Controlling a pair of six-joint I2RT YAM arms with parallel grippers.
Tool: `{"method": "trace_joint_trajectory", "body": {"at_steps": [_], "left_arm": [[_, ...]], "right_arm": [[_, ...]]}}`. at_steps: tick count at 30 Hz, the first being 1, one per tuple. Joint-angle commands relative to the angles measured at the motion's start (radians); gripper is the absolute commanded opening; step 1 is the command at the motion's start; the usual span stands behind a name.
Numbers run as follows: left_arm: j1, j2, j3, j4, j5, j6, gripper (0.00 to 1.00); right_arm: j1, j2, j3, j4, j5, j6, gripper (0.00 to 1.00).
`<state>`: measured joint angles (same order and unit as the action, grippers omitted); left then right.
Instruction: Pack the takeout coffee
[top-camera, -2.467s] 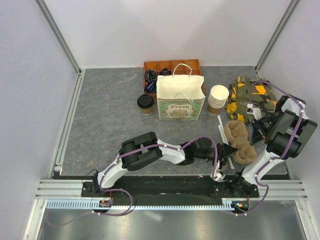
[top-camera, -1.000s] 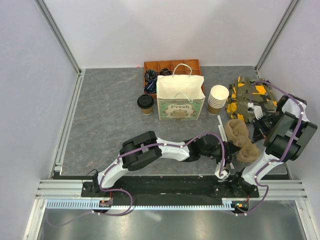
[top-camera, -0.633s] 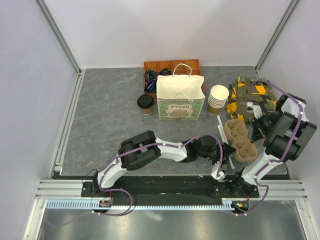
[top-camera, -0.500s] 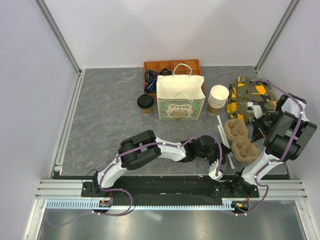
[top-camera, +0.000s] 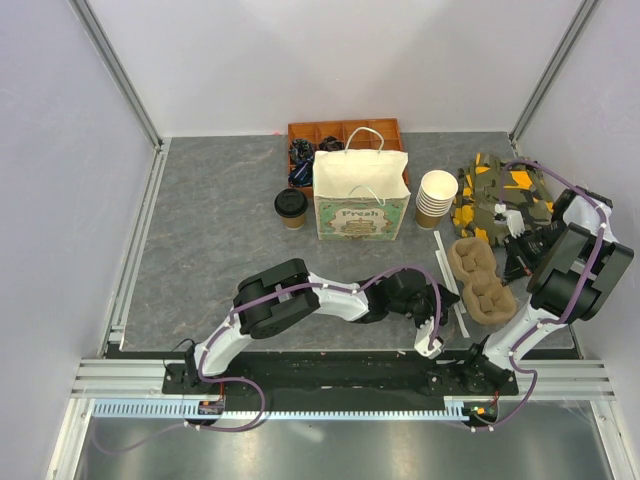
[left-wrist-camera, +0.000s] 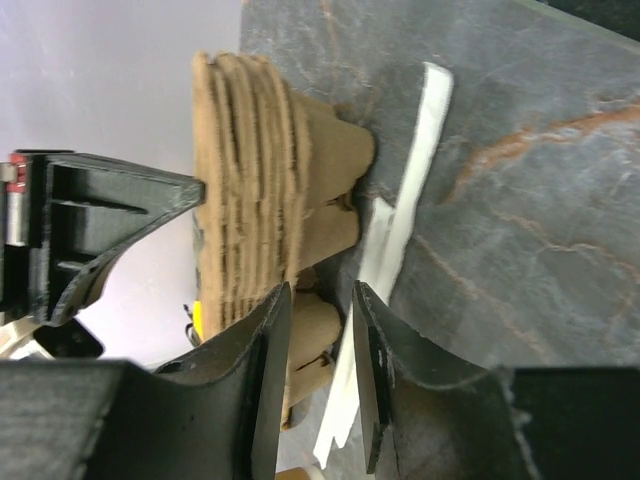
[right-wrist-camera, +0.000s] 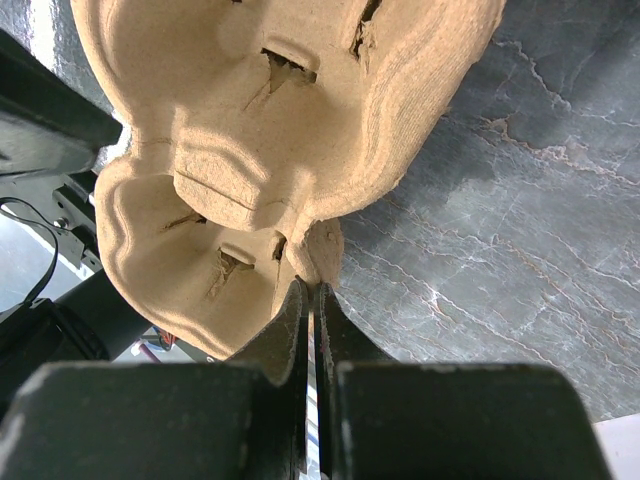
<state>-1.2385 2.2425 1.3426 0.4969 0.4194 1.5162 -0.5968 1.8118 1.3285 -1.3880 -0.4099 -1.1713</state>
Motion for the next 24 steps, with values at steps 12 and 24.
{"method": "trace_joint_trajectory", "body": {"at_steps": [12, 24], "left_arm": [[-0.001, -0.031, 0.09, 0.025, 0.021, 0.001, 0.39], [0.001, -0.037, 0.081, 0.038, 0.013, -0.031, 0.39]], "right_arm": [[0.005, -0.037, 0.023, -0.074, -0.049, -0.016, 0.0], [0.011, -0.011, 0.116, -0.072, -0.052, 0.065, 0.39]]}}
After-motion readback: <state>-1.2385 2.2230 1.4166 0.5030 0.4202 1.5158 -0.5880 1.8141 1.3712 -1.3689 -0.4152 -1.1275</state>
